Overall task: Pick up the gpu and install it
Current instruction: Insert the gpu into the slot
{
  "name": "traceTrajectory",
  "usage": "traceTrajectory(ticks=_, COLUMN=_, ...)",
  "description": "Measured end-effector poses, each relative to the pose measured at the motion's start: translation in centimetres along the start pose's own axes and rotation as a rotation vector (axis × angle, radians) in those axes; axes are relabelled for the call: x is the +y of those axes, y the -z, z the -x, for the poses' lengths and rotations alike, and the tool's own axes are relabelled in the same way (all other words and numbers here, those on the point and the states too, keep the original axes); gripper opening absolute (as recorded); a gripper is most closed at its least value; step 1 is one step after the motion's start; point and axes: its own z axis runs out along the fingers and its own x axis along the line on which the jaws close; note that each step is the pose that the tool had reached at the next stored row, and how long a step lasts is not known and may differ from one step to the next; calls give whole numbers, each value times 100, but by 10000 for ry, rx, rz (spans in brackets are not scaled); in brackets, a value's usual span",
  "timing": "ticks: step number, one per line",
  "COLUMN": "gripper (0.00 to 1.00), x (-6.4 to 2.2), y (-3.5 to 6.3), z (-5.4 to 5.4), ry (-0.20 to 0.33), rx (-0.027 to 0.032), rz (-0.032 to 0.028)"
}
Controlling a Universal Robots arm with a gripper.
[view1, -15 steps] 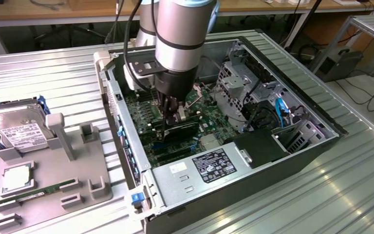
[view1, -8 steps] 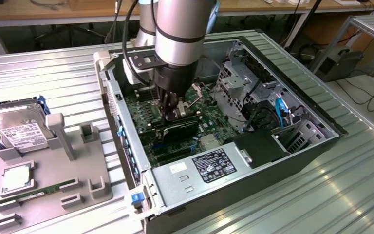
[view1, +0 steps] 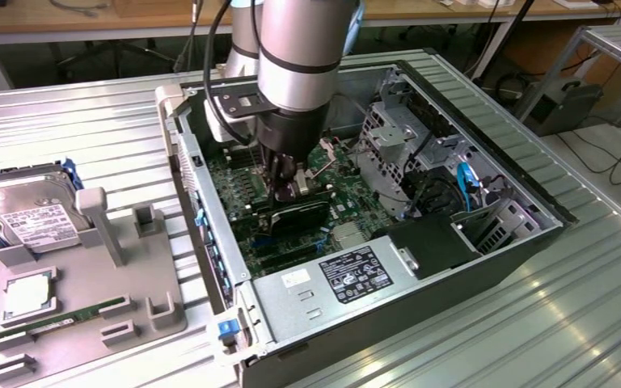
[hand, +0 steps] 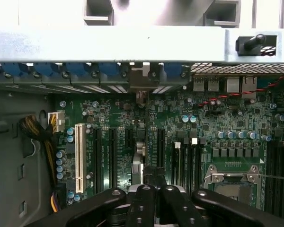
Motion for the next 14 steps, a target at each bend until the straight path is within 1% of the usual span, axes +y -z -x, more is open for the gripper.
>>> traceTrajectory(ticks=6, gripper=11, x=-1, y=-55, z=-4, ry=1, rx=3, rz=1)
traceTrajectory(ticks=10, gripper=11, x=-10, y=-57, z=-5, ry=1, rx=6, rz=16)
traceTrajectory(ticks=14, gripper=11, x=-15, y=-56, z=-16, ry=0, rx=26, rz=32)
